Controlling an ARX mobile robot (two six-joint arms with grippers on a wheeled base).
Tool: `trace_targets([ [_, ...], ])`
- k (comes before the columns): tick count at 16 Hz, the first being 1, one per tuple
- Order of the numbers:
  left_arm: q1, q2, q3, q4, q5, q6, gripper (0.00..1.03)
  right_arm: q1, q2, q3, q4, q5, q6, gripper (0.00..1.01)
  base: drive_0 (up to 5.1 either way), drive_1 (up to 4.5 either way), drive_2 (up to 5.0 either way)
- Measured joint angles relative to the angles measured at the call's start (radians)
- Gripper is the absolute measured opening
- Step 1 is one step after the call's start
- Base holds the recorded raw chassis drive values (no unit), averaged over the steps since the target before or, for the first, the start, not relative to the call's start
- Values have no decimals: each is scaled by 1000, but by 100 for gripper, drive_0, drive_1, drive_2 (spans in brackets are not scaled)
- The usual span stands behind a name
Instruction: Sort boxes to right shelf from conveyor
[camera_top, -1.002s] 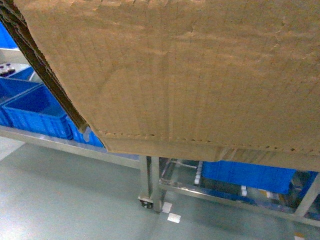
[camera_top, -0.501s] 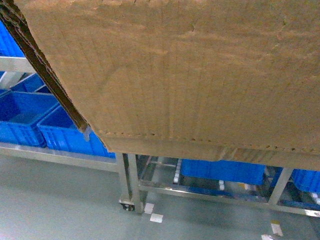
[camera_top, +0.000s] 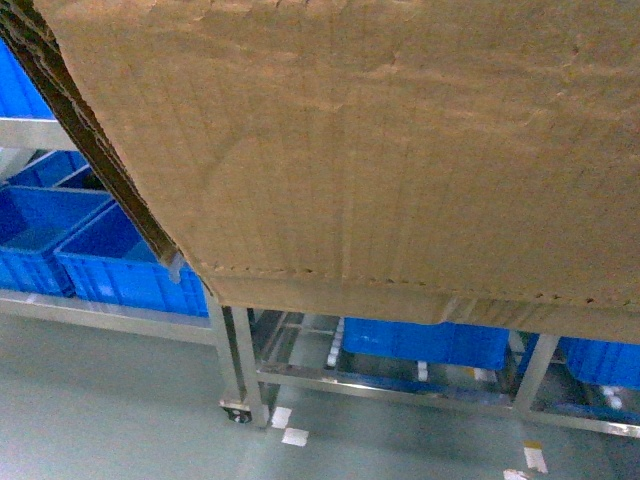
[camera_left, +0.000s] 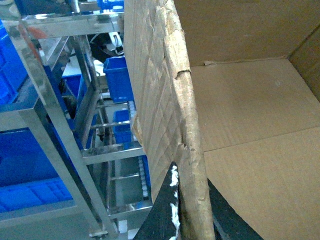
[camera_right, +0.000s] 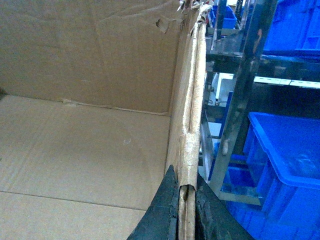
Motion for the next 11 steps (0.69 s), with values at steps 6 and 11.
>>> trace_targets([
  [6, 5, 0, 0, 0, 1, 3, 3, 1, 0, 0, 3, -1, 0, 4, 0, 0, 0],
  [11, 5, 0, 0, 4, 0, 3, 3, 1, 0, 0, 8, -1, 0, 4, 0, 0, 0],
])
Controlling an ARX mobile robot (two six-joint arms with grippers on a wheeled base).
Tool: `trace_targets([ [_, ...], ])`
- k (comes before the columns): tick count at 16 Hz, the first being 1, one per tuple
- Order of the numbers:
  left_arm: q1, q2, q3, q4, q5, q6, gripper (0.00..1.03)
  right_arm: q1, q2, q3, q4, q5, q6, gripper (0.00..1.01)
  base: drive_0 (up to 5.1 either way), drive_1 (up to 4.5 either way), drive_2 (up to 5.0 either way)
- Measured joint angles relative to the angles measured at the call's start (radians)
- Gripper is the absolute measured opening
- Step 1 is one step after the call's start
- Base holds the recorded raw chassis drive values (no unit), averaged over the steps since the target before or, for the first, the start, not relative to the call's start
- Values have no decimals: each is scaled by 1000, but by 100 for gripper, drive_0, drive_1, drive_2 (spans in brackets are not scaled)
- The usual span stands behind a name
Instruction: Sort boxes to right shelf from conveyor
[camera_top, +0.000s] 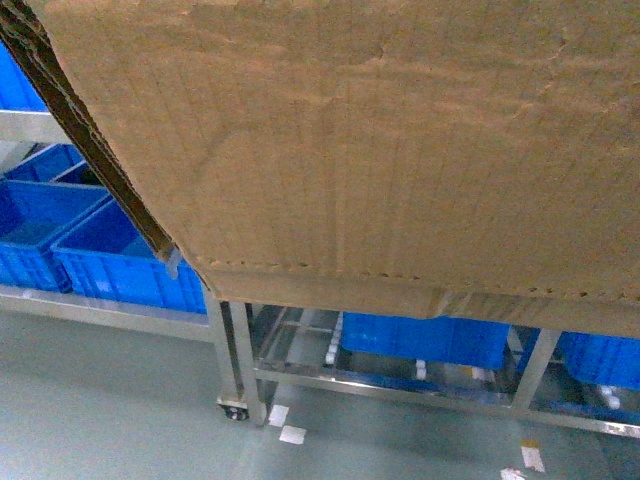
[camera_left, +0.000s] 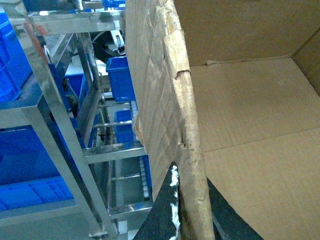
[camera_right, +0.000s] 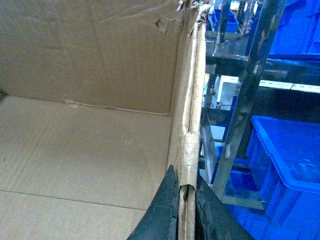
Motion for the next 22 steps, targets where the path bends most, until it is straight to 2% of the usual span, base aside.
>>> trace_targets([
  [18, -3, 1, 0, -3, 0, 3, 3, 0, 0, -1, -4, 1, 0, 4, -43, -43, -43],
  [22, -3, 1, 0, -5, 0, 3, 3, 0, -1, -1, -5, 0, 0, 4, -2, 411, -416],
])
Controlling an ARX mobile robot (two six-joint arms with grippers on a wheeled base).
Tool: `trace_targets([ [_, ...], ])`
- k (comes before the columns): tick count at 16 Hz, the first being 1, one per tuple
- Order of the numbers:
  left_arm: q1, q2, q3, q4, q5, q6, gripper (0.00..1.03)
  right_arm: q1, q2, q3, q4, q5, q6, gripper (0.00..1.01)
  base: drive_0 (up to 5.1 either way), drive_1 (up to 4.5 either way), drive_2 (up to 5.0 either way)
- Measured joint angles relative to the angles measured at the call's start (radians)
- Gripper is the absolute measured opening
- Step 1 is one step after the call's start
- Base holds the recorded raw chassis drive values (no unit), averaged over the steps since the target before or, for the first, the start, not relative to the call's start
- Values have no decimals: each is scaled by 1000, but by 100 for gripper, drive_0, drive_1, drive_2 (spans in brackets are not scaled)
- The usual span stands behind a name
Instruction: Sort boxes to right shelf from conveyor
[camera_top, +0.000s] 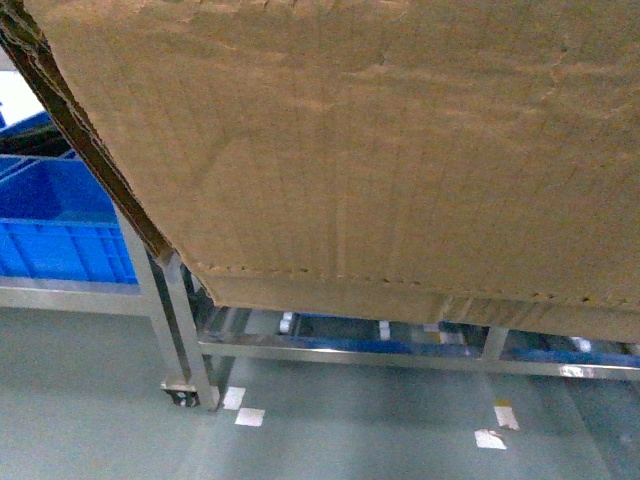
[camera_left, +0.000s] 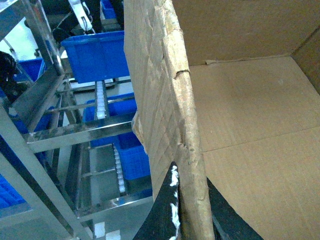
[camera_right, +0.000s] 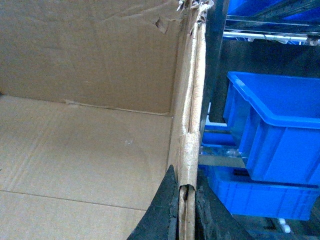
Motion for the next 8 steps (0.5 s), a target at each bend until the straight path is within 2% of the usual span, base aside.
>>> trace_targets([
  [6, 1, 0, 0, 2, 0, 0, 3, 0, 0, 0, 1, 0, 0, 3, -3, 411, -416],
  [7, 1, 0, 0, 5, 0, 0, 3, 0, 0, 0, 4, 0, 0, 4, 7, 307, -293],
  [8, 1, 0, 0, 3, 2, 0, 3, 0, 0, 0, -2, 0, 0, 4, 0, 0, 0],
])
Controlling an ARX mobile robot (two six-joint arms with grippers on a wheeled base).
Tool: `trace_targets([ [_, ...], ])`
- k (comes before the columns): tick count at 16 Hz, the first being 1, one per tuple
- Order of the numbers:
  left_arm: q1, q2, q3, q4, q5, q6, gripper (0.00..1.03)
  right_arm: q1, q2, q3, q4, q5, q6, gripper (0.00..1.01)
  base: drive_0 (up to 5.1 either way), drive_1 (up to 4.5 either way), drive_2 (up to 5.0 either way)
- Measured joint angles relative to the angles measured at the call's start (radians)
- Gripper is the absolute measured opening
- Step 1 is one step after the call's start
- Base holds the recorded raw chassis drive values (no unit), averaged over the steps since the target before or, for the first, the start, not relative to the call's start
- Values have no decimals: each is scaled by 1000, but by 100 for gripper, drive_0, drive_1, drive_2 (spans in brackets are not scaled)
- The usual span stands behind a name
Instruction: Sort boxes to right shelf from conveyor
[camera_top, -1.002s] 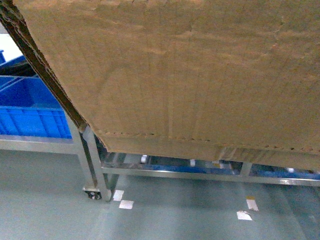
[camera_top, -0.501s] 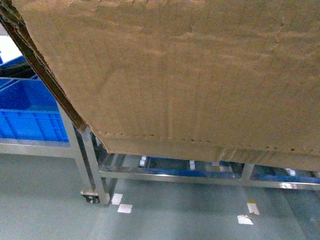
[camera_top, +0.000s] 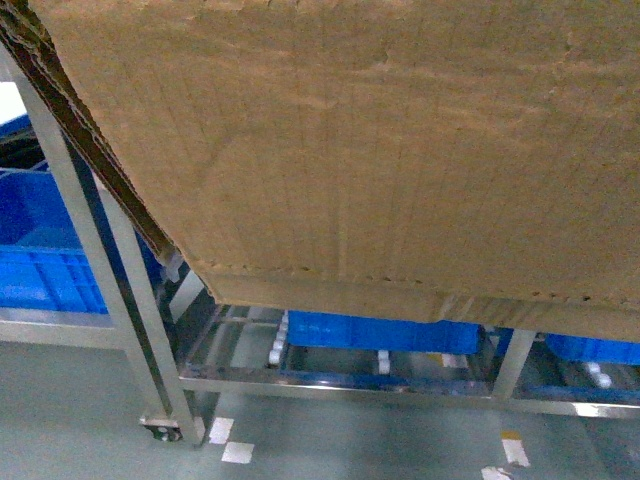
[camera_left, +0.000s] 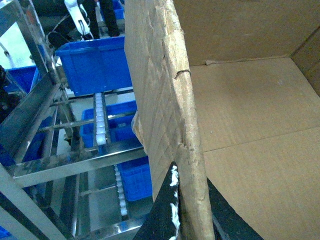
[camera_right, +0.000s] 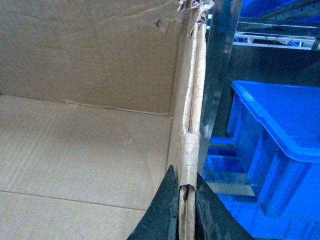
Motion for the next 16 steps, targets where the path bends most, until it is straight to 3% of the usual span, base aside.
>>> trace_targets([
  [12, 2, 0, 1, -5, 0, 0, 3, 0, 0, 0, 0, 0, 0, 3, 0, 0, 0],
  [16, 2, -4, 1, -1, -1, 0, 3, 0, -2, 0, 3, 0, 0, 3, 6, 439, -427],
])
